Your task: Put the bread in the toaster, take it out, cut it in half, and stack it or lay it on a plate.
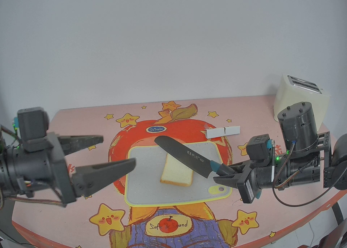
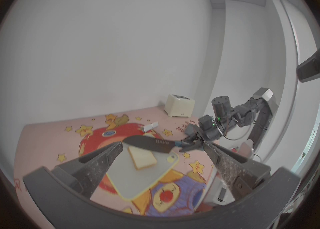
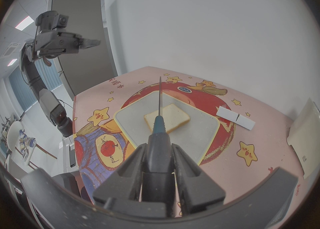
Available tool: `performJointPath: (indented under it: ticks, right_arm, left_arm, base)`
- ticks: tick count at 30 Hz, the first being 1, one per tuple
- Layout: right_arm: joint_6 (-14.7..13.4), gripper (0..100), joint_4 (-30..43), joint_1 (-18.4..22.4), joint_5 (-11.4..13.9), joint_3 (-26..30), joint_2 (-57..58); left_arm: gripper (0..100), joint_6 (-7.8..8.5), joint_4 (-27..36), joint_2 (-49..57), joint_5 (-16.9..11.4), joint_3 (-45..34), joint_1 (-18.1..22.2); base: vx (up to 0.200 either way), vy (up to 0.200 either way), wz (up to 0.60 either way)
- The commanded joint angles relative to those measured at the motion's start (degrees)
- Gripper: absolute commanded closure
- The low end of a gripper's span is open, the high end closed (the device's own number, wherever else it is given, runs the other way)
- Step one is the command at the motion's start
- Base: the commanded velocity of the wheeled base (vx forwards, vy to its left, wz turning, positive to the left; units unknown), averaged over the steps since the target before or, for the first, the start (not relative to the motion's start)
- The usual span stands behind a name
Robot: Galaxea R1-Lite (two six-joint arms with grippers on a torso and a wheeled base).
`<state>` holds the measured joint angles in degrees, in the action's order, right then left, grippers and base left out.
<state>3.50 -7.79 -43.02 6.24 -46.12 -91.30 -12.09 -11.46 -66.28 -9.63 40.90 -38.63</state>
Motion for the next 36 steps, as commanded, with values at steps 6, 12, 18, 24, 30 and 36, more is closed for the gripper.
performJointPath:
  ticks: [6, 12, 18, 24, 30, 36]
  right_arm:
    - [-0.07, 100, -0.56, -2.24, -0.53, 0.06, 0.59]
    - [0.02, 100, -0.56, -1.1, -0.79, 0.77, 0.33]
    - [0.19, 100, -0.56, -1.01, -2.64, 0.59, -0.02]
    - [0.1, 100, -0.56, -1.1, -3.69, 0.41, -0.64]
    - [0.02, 100, -0.21, -1.1, -3.69, 0.5, 0.24]
    - [-0.16, 100, -0.56, -1.89, -3.6, 1.47, 0.68]
  left_arm:
    - [0, -3.82, 4.96, 6.34, -5.84, 3.05, 2.07]
    - [0, -3.64, 3.11, 0.63, -5.93, 5.86, 2.07]
    - [0, -3.02, 2.41, -2.98, -6.01, 5.77, 2.07]
    - [0, -0.74, 0.91, -7.37, -6.1, 6.39, 1.98]
    - [0, -0.83, -5.77, -11.5, -5.93, 6.21, 1.72]
    - [100, -0.74, -10.78, -15.81, -5.66, 5.24, 1.89]
  base:
    - [0.0, 0.0, 0.0]
    - [0.0, 0.0, 0.0]
    - [0.0, 0.0, 0.0]
    - [0.0, 0.0, 0.0]
    - [0.0, 0.0, 0.0]
    - [0.0, 0.0, 0.0]
